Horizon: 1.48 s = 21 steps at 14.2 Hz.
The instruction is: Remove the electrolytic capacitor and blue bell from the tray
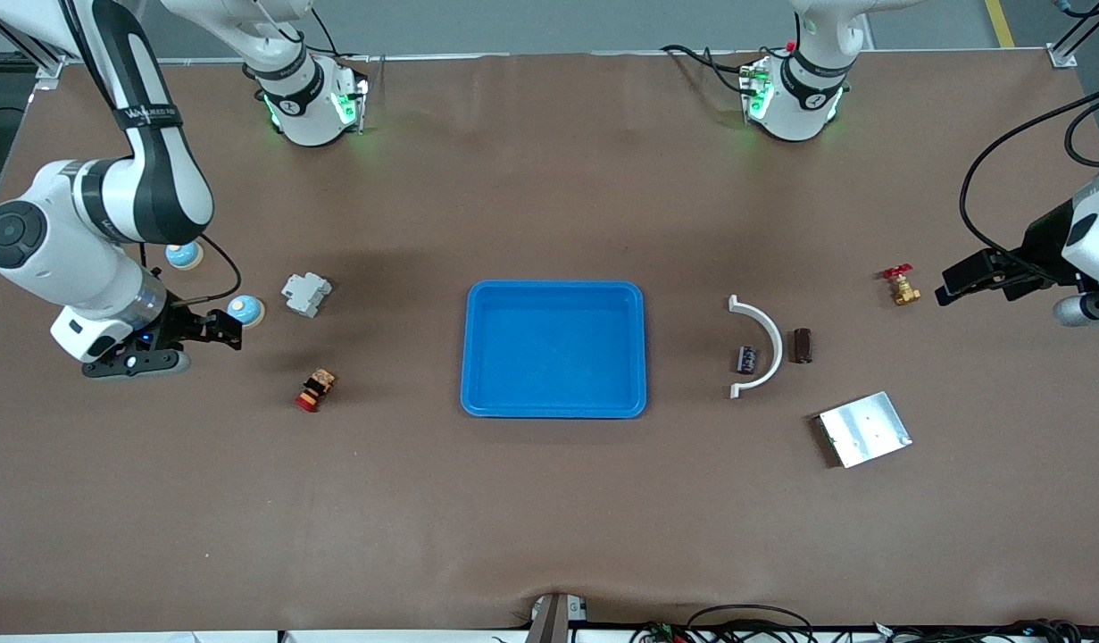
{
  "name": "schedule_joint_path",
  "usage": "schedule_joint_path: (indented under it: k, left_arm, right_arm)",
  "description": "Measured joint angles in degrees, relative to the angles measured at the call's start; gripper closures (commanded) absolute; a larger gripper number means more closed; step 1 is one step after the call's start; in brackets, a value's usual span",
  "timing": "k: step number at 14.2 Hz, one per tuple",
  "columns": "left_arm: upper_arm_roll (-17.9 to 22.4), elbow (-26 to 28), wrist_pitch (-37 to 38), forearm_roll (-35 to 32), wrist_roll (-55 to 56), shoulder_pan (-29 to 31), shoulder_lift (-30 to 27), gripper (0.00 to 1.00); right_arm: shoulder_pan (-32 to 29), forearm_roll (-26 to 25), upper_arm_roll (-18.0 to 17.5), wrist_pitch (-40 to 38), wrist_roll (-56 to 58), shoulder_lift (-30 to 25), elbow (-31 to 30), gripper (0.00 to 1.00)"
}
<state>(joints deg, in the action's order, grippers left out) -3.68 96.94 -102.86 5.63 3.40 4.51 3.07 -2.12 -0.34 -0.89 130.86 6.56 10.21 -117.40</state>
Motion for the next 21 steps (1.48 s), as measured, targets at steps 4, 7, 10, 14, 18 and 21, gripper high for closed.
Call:
schedule_joint_path:
  k: [4,7,10,14,18,21]
  left_arm:
    - [2.03,-0.95,0.73,0.00,0.00,-3.19,0.00,0.00]
    - [2.03,-1.29,0.79,0.00,0.00,-3.24,0.00,0.00]
    - [1.98,-1.66,0.82,-0.01,0.00,-3.42,0.00,0.00]
    - [1.83,-2.89,0.82,-2.65,0.00,-5.06,0.00,0.00]
    - [1.24,-4.07,0.81,-4.63,0.17,-5.80,0.00,0.00]
    - [1.28,-5.14,0.81,-4.63,0.17,-5.73,0.00,0.00]
  right_arm:
    - [1.95,-0.11,-0.01,0.00,-6.09,0.01,1.89,0.00]
    - [1.93,-0.12,0.33,-3.60,-6.41,0.01,5.91,0.00]
    - [1.51,-0.23,0.82,-11.01,-6.53,-0.01,12.01,0.00]
    - [-1.09,-1.45,1.23,-18.04,-4.11,-0.01,17.64,0.00]
    - [-3.30,-1.53,1.29,-24.69,-1.50,-0.06,23.36,0.00]
    - [-3.29,-1.06,1.02,-26.38,-1.52,-1.03,25.34,0.00]
